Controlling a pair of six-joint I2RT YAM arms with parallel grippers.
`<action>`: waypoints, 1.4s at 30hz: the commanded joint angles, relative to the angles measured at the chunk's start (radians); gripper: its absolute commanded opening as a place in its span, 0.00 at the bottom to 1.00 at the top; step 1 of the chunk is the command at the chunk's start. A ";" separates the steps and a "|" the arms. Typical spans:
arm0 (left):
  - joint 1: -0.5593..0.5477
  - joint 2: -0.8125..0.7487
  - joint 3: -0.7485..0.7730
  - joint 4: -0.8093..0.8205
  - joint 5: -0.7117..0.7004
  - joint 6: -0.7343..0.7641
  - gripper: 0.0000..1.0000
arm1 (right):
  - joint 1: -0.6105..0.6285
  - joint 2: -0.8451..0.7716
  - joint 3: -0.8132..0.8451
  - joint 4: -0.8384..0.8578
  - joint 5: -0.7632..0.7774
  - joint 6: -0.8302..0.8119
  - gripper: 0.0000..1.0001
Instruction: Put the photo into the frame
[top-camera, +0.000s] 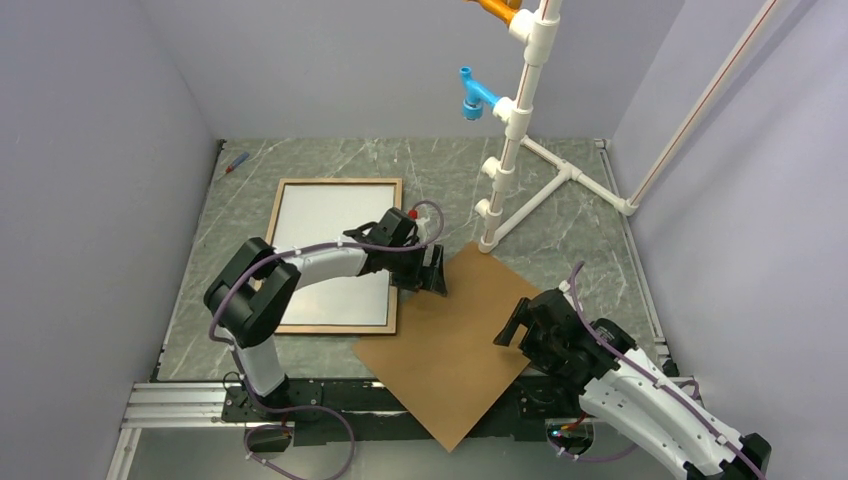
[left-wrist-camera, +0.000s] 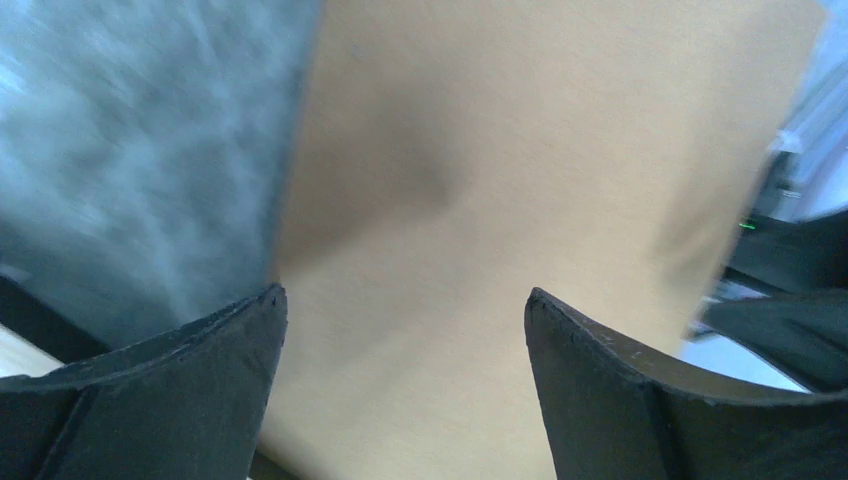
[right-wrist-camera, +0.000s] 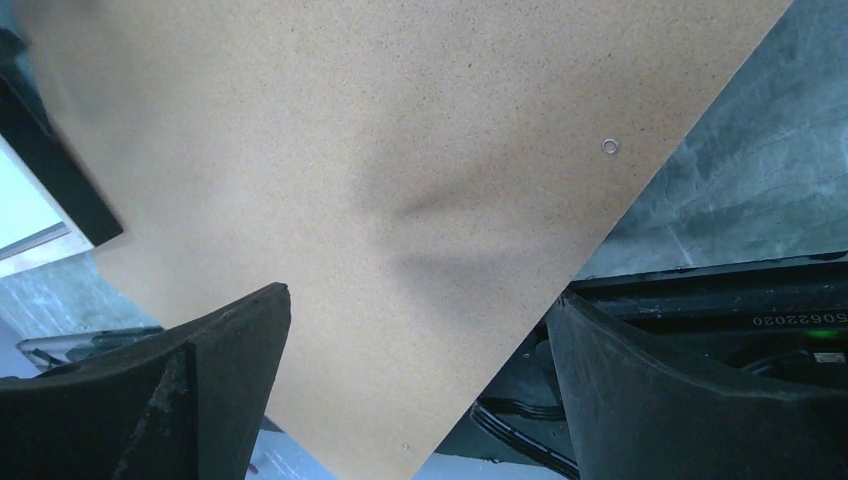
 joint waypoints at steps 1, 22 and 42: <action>-0.071 -0.092 -0.029 -0.009 0.133 -0.114 0.91 | -0.001 0.000 0.105 0.205 0.016 -0.019 0.99; -0.157 -0.032 0.091 -0.318 -0.336 0.001 0.96 | -0.002 0.100 0.003 0.193 0.051 0.015 1.00; -0.075 -0.015 0.090 -0.411 -0.360 0.067 0.98 | -0.003 0.118 -0.036 0.214 0.050 0.024 1.00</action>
